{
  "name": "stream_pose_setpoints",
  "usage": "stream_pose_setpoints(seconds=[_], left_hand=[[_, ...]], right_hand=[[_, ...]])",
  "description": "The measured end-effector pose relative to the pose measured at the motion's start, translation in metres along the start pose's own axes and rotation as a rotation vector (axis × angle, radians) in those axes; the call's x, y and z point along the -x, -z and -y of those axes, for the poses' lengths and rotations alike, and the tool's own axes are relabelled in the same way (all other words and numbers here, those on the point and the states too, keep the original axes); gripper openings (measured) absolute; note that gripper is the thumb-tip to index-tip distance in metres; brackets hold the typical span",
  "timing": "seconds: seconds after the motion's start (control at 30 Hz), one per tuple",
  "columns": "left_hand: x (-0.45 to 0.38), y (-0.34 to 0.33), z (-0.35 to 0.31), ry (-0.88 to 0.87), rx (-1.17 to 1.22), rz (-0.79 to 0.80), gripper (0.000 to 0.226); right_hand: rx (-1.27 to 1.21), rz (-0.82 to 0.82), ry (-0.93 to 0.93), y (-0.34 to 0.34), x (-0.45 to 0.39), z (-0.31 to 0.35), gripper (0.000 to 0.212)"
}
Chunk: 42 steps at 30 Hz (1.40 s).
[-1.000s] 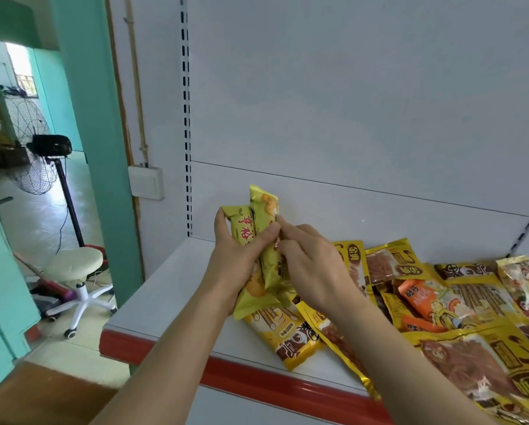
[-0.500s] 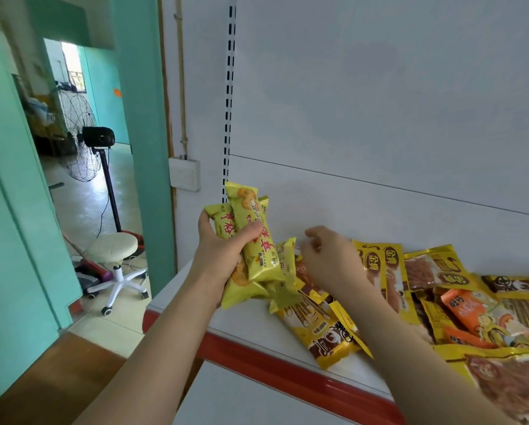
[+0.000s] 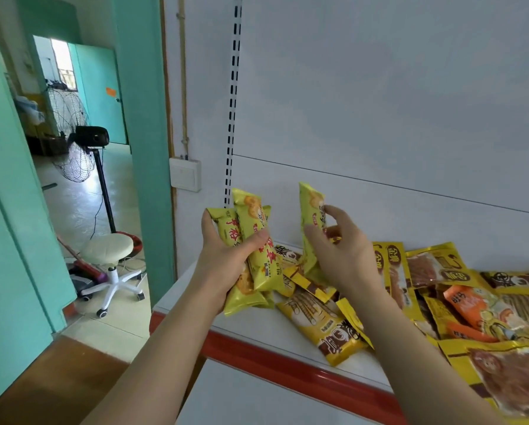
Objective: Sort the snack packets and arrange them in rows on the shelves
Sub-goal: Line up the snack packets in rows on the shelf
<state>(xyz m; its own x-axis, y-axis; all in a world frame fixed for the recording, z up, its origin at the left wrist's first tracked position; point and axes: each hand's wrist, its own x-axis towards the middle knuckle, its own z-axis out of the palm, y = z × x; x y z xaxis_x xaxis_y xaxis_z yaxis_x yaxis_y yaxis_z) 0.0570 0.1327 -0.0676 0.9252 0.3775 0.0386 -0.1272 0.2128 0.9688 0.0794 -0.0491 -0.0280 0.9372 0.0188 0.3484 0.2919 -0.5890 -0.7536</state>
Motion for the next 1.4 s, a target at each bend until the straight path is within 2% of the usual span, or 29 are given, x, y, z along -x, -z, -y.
stream_pose_setpoints(seconds=[0.07, 0.17, 0.27, 0.37, 0.5, 0.7, 0.77, 0.9, 1.0, 1.07, 1.17, 1.27, 1.4], left_hand=[[0.003, -0.016, 0.001, -0.031, -0.002, 0.069, 0.091], [0.014, -0.050, 0.002, -0.084, 0.038, 0.184, 0.084], [0.024, -0.085, 0.007, -0.134, 0.013, 0.277, 0.086], [0.044, -0.127, 0.013, -0.172, -0.042, 0.378, 0.097], [0.089, -0.195, 0.020, -0.208, -0.039, 0.472, 0.089], [0.175, -0.306, 0.039, -0.199, -0.040, 0.596, 0.101], [0.212, -0.347, 0.045, -0.189, -0.028, 0.640, 0.102], [0.286, -0.436, 0.063, -0.170, 0.001, 0.744, 0.089], [0.336, -0.498, 0.078, -0.116, 0.039, 0.830, 0.070], [0.365, -0.537, 0.088, -0.054, 0.051, 0.878, 0.066], [0.397, -0.596, 0.108, 0.028, 0.069, 0.942, 0.076], [0.422, -0.651, 0.127, 0.024, -0.015, 0.938, 0.090], [0.439, -0.731, 0.159, 0.020, -0.069, 0.956, 0.088]], right_hand=[[-0.120, 0.012, 0.038, 0.008, 0.013, 0.004, 0.045], [-0.143, 0.050, 0.049, 0.016, 0.029, -0.005, 0.051], [-0.144, -0.017, 0.012, 0.042, 0.041, -0.021, 0.058], [-0.094, -0.092, -0.014, 0.085, 0.055, -0.041, 0.062], [-0.089, -0.201, -0.078, 0.151, 0.081, -0.073, 0.069], [-0.089, -0.307, -0.125, 0.262, 0.135, -0.133, 0.090], [-0.108, -0.359, -0.143, 0.306, 0.155, -0.157, 0.087], [-0.123, -0.438, -0.142, 0.399, 0.197, -0.205, 0.064], [-0.111, -0.478, -0.179, 0.464, 0.226, -0.242, 0.065], [-0.083, -0.511, -0.221, 0.503, 0.242, -0.267, 0.070], [-0.062, -0.579, -0.271, 0.556, 0.258, -0.307, 0.069], [-0.070, -0.625, -0.300, 0.602, 0.265, -0.348, 0.064], [-0.077, -0.642, -0.330, 0.655, 0.258, -0.400, 0.067]])
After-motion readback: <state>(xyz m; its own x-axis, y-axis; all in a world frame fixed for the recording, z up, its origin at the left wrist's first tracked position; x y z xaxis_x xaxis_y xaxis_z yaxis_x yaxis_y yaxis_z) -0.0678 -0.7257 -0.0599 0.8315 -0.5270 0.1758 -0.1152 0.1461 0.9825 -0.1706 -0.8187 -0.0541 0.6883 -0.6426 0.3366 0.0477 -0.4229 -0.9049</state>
